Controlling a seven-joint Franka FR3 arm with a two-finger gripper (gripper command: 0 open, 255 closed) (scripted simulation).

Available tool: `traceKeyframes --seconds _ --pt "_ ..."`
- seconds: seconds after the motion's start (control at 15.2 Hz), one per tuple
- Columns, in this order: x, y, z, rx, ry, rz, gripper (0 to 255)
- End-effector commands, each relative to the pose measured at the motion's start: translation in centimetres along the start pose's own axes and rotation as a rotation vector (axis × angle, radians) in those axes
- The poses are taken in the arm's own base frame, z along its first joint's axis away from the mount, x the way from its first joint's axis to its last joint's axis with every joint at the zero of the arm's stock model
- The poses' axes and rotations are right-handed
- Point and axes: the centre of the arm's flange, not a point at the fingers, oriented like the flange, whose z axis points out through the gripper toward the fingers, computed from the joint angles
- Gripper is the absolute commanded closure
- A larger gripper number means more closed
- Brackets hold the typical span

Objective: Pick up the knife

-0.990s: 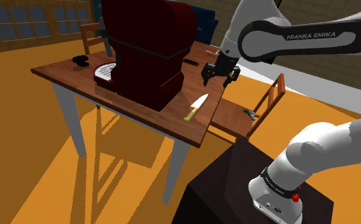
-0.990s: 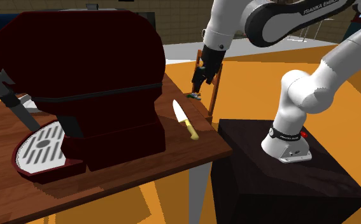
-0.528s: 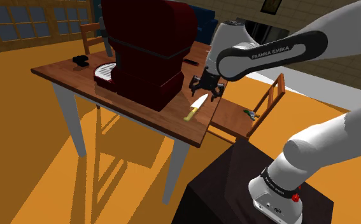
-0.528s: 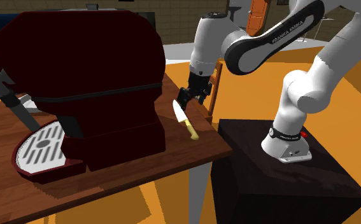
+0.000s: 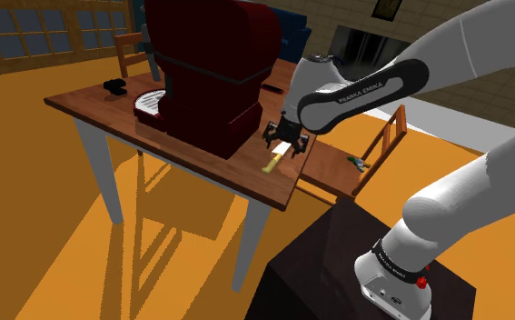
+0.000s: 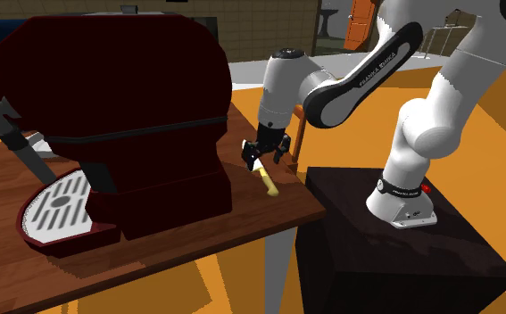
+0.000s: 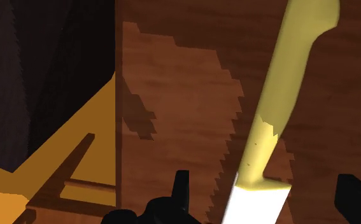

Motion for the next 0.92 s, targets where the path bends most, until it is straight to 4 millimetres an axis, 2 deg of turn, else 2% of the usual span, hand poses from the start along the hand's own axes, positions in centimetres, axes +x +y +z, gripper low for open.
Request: traceKeyframes --seconds 0.0,0.13,0.2,0.79,0.86 --pt "-0.16 0.03 0.97 0.001 0.000 0.001 0" --pt "-0.21 0.05 1.27 0.001 0.000 0.001 0" --pt "-0.22 -0.02 1.26 0.001 0.000 0.001 255" --pt "-0.21 0.04 1.27 0.001 0.000 0.001 255" --pt "-0.12 0.01 0.75 0.001 0.000 0.001 255"
